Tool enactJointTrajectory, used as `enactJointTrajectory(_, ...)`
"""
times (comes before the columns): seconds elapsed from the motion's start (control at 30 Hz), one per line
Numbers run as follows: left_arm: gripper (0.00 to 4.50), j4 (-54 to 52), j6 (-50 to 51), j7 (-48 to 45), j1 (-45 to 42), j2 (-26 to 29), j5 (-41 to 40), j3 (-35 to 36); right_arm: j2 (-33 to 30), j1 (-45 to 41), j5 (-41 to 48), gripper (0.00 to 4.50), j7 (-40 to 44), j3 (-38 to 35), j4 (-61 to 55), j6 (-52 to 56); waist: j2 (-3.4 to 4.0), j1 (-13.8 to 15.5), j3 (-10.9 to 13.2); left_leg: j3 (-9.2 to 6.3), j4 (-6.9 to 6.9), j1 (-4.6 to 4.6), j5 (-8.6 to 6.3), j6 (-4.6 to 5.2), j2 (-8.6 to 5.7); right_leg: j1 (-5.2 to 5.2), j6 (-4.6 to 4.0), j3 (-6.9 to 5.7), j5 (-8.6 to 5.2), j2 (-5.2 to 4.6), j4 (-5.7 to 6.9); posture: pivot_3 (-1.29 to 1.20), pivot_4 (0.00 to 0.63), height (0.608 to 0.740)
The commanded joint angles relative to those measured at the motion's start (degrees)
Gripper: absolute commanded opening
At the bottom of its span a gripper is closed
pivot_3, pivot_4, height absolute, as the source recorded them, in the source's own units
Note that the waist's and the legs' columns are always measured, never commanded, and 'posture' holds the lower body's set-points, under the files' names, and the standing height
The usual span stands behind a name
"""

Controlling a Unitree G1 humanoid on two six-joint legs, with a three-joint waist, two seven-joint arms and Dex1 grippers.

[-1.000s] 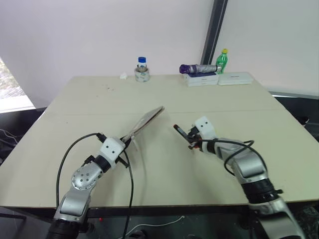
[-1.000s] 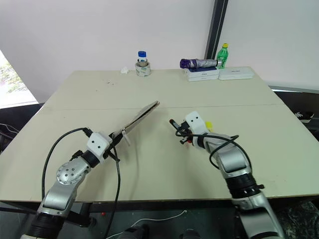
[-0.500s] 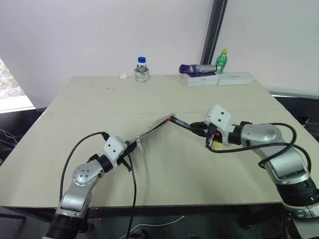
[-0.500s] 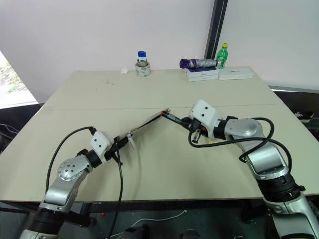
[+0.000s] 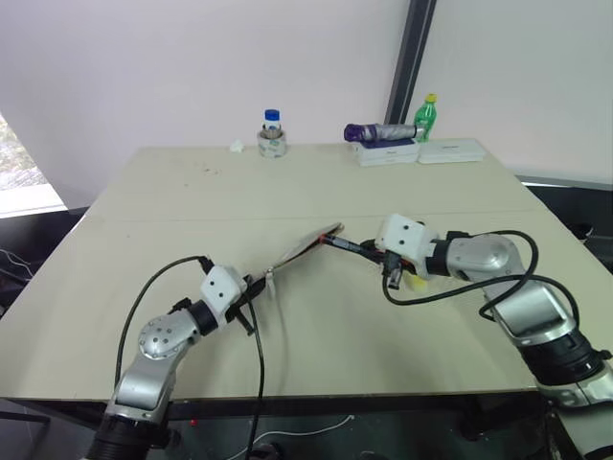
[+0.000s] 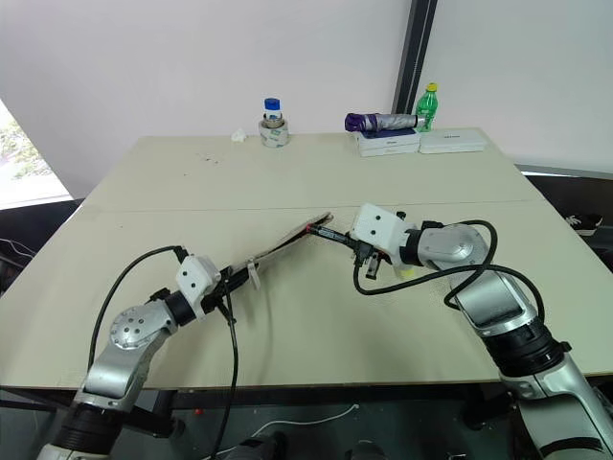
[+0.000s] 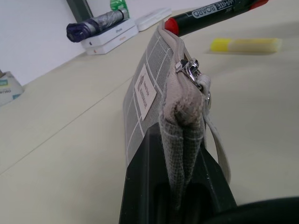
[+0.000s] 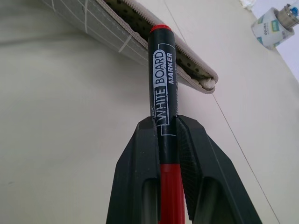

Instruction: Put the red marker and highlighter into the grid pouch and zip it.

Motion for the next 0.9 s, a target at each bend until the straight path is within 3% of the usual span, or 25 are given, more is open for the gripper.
enactJointTrajectory(0.03,0.0,-2.9,-0.7,-0.6,0.2,0.7,-0.7,-0.1,-0.9,-1.5,-2.0,0.09,0.9,0.0,0.2,-2.9,0.0,0.0,0.0,0.0,0.0,0.0,0.0,0.0,0.0,0.0,0.0,0.0,0.0,0.0,0.0,0.0,0.15,0.736)
enactJointTrajectory(0.37,0.0,-2.5,-2.8,-4.6,-0.5,3.9,0.5,-1.6,-3.0,-2.0,-7.7,0.09,4.9,2.8,2.1,-11.1,0.0,0.0,0.0,0.01,0.0,0.0,0.0,0.0,0.0,0.0,0.0,0.0,0.0,0.0,-0.01,0.0,0.15,0.736)
enactJointTrajectory(0.63,0.0,0.3,-6.9,-15.2,-4.0,9.7,0.0,-5.2,-1.2,-3.3,-10.4,0.09,9.9,7.5,0.7,-18.7,0.01,-0.1,0.0,0.01,-0.01,0.0,0.0,0.0,0.0,0.0,0.0,0.0,0.0,0.0,-0.03,0.0,0.15,0.736)
enactJointTrajectory(0.9,0.0,1.8,-8.0,-16.1,-6.0,8.6,0.5,-6.8,2.4,-4.8,-11.1,0.09,11.1,8.5,0.3,-19.3,0.01,-0.1,0.0,-0.01,-0.01,0.0,0.0,0.0,0.0,0.0,0.0,0.0,0.0,0.01,-0.03,0.0,0.15,0.736)
